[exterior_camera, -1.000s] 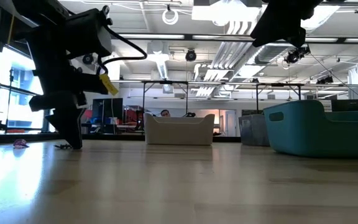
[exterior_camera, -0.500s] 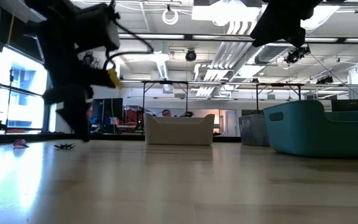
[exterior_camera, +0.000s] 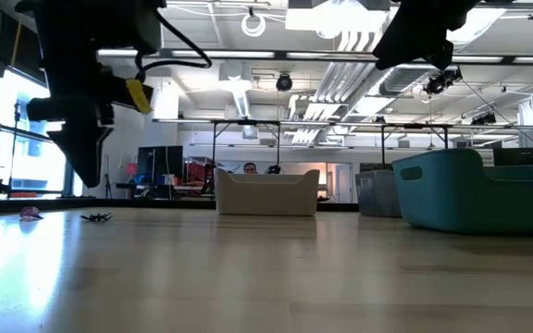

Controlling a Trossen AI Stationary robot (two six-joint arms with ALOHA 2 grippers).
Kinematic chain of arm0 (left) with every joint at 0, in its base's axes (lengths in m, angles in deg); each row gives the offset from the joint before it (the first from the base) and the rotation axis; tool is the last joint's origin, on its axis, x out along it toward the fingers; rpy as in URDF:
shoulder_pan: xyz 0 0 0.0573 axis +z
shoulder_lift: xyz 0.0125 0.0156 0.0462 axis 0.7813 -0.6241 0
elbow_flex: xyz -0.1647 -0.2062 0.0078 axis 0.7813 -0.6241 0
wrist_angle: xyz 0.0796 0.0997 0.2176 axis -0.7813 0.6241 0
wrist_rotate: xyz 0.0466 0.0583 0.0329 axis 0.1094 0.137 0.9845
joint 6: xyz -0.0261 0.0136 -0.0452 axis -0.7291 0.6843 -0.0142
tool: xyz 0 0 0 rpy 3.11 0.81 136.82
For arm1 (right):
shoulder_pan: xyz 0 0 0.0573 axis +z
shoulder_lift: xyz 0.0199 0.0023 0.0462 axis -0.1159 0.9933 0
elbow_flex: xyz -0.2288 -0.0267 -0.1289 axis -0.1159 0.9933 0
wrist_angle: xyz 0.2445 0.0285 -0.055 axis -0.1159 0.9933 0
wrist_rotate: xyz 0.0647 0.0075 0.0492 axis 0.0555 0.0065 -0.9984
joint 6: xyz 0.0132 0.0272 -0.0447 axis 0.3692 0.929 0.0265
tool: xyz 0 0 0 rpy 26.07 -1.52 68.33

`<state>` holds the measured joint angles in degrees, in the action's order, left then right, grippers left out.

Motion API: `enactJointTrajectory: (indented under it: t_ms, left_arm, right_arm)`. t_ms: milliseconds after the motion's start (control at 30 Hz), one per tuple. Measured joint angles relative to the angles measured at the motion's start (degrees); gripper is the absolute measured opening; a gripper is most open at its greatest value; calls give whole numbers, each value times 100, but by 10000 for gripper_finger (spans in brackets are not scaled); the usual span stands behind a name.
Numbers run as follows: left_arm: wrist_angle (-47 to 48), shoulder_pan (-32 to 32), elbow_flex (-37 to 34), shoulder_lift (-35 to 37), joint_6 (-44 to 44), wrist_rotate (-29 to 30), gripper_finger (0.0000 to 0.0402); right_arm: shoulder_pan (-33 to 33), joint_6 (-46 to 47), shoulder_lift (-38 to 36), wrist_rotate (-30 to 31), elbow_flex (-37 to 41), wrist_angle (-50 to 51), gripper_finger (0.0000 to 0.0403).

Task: Sort Halloween decoration
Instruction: Put the black spider toy into the black bin

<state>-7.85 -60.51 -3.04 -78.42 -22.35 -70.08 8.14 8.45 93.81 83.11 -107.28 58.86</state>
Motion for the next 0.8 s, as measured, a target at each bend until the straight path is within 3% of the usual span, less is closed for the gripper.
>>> enactJointTrajectory:
  t_ms: [433, 800]
  left_arm:
    - [-300, 14, -3, -506, 450, -119, 154]
    - [-550, 265, 30, -1253, 1100, -17, 168]
  right_arm:
    - [-143, -22, 0, -43, 0, -1, 99]
    - [-143, -13, 0, -50, 0, 4, 99]
